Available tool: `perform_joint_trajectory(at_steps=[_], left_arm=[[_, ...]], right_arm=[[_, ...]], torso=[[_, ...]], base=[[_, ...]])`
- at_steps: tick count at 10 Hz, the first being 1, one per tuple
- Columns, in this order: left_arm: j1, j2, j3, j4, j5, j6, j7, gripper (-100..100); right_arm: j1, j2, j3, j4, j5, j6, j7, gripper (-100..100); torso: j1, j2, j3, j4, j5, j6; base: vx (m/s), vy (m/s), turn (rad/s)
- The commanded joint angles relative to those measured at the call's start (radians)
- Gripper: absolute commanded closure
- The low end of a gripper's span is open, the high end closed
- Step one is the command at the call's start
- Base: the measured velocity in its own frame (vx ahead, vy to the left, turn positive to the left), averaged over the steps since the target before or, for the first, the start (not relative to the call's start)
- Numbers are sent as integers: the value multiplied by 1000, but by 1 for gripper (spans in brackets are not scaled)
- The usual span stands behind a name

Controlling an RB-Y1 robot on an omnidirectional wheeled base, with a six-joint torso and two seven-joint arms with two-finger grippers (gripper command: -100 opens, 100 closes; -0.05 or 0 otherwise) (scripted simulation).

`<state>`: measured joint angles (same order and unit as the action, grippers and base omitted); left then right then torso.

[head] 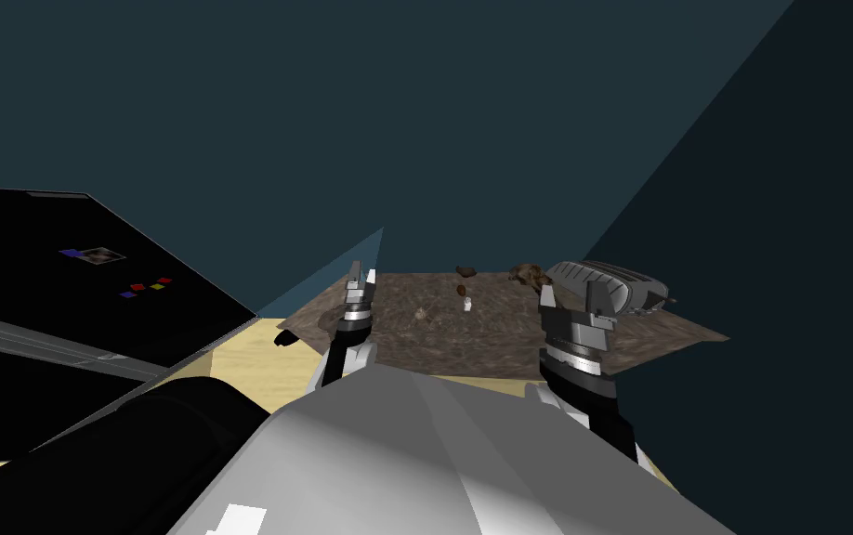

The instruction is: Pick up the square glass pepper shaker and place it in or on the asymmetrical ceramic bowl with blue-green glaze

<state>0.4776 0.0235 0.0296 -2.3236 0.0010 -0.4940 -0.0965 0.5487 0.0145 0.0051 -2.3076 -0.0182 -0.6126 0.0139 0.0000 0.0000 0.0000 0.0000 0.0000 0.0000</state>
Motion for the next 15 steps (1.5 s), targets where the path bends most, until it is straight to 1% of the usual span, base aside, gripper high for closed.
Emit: perform_joint_trajectory(at_steps=[1, 4, 7, 11, 15], left_arm=[[0, 0, 0, 0, 0, 0, 0, 0], [0, 0, 0, 0, 0, 0, 0, 0], [0, 0, 0, 0, 0, 0, 0, 0], [0, 0, 0, 0, 0, 0, 0, 0], [0, 0, 0, 0, 0, 0, 0, 0]], right_arm=[[-3, -29, 1, 10, 6, 3, 3, -100], [-16, -100, 4, 47, 27, 16, 14, -100], [-34, -177, 9, 104, 59, 36, 33, -100], [-62, -283, 19, 198, 113, 69, 65, -100], [-95, -390, 31, 308, 177, 105, 104, -100]], torso=[[0, 0, 0, 0, 0, 0], [0, 2, 1, 0, 0, 0], [1, 4, 2, 1, 0, 0], [1, 6, 4, 1, 0, 0], [1, 7, 4, 2, 0, 0]], base=[[-9, 3, 5], [-33, 10, 4], [-58, 14, -1], [-91, 17, -5], [-101, 22, 5]])
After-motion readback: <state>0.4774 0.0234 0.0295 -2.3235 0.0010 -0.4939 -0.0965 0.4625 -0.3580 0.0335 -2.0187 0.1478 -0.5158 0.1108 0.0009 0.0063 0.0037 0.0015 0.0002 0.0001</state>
